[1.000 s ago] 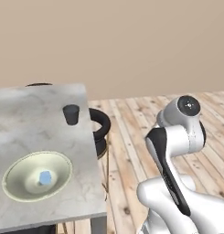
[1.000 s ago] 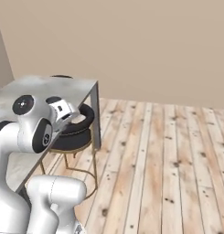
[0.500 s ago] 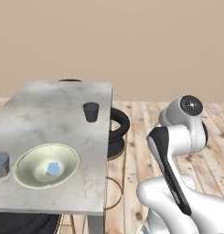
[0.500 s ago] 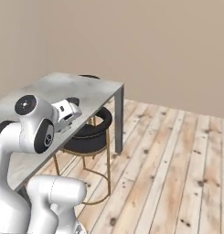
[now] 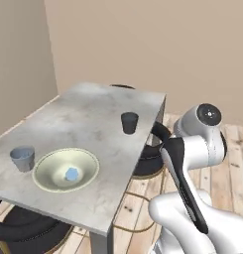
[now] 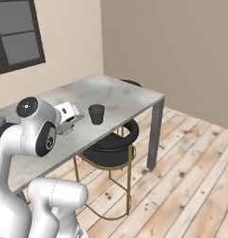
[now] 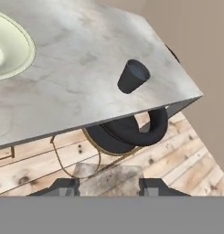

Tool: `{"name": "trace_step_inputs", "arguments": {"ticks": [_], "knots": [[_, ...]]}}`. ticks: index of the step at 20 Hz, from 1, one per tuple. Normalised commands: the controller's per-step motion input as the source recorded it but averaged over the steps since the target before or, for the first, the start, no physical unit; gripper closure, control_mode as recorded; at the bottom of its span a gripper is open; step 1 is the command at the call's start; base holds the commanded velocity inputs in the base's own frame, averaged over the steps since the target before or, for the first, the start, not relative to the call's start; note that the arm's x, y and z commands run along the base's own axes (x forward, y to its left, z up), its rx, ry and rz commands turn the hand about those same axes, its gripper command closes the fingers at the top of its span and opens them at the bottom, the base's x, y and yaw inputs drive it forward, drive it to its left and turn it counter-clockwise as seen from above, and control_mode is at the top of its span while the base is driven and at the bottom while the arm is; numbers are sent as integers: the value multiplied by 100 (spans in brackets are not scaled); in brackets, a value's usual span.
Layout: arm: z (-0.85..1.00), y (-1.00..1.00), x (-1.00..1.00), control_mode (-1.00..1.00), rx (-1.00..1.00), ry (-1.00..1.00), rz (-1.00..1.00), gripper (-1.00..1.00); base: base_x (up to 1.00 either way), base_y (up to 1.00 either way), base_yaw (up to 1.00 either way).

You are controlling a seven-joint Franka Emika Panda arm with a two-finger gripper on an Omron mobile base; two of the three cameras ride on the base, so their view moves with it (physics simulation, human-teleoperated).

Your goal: There are four ice cubes in the ice bowl. Place two ice cubes in each glass of water.

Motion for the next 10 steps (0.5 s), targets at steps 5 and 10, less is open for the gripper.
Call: {"name": "trace_step_inputs", "arguments": {"ticks": [5,10], "knots": [[0,0,0,100,0,0,0,100,28,-55,53],[0,0,0,100,0,0,0,100,15,-33,52]]}}
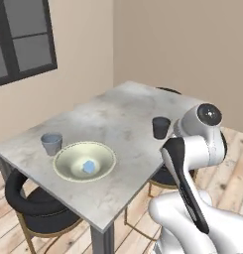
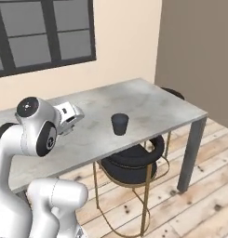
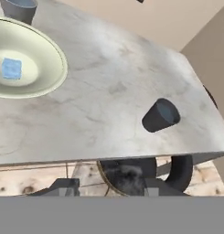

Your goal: There are four ice cubes in the ice bowl. Place two ice cubes in each glass of water.

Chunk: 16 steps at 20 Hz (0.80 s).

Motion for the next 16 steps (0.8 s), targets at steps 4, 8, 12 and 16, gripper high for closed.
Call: {"name": "trace_step_inputs", "arguments": {"ticks": [4,8,12,16], "knots": [[0,0,0,100,0,0,0,100,1,-27,51],[0,0,0,100,0,0,0,100,0,-52,49],[0,0,0,100,0,0,0,100,-8,-67,47],[0,0,0,100,0,0,0,100,-3,-53,45]]}}
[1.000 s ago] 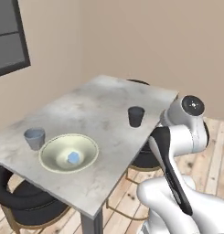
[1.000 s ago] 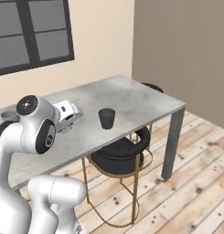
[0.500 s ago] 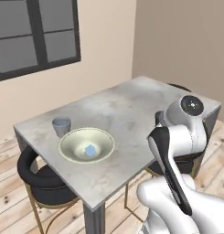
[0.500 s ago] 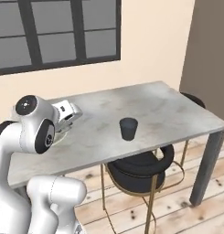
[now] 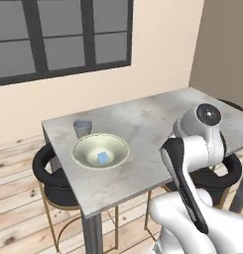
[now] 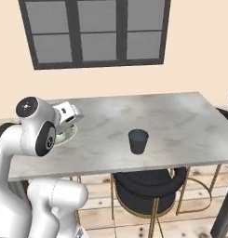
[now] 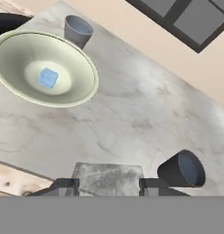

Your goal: There are four ice cubes in the ice bowl. Place two ice cubes in each glass of water.

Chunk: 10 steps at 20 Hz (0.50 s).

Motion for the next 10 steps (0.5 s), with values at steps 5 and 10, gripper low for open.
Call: {"name": "trace_step_inputs", "arguments": {"ticks": [5,10], "knots": [[0,0,0,100,0,0,0,100,0,-6,47],[0,0,0,100,0,0,0,100,0,-24,48]]}}
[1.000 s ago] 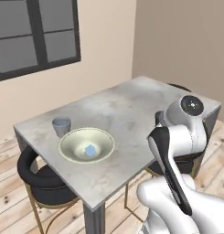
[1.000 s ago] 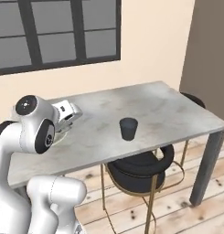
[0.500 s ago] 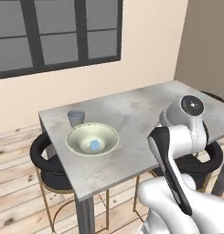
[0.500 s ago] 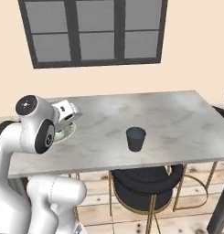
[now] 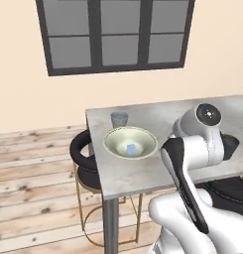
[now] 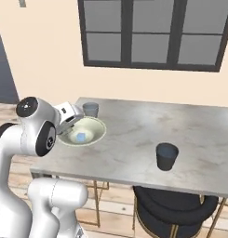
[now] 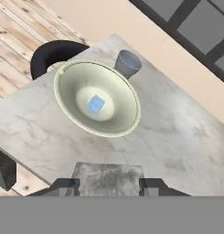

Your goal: There are four ice cubes in the ice bowl. Place two ice cubes in each glass of water.

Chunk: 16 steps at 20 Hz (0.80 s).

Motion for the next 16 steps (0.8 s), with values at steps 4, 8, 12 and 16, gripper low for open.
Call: {"name": "trace_step_inputs", "arguments": {"ticks": [4,8,12,16], "knots": [[0,0,0,100,0,0,0,100,-2,-44,43],[0,0,0,100,0,0,0,100,-17,-74,27],[0,0,0,100,0,0,0,100,-11,-61,11],[0,0,0,100,0,0,0,100,-2,-48,13]]}}
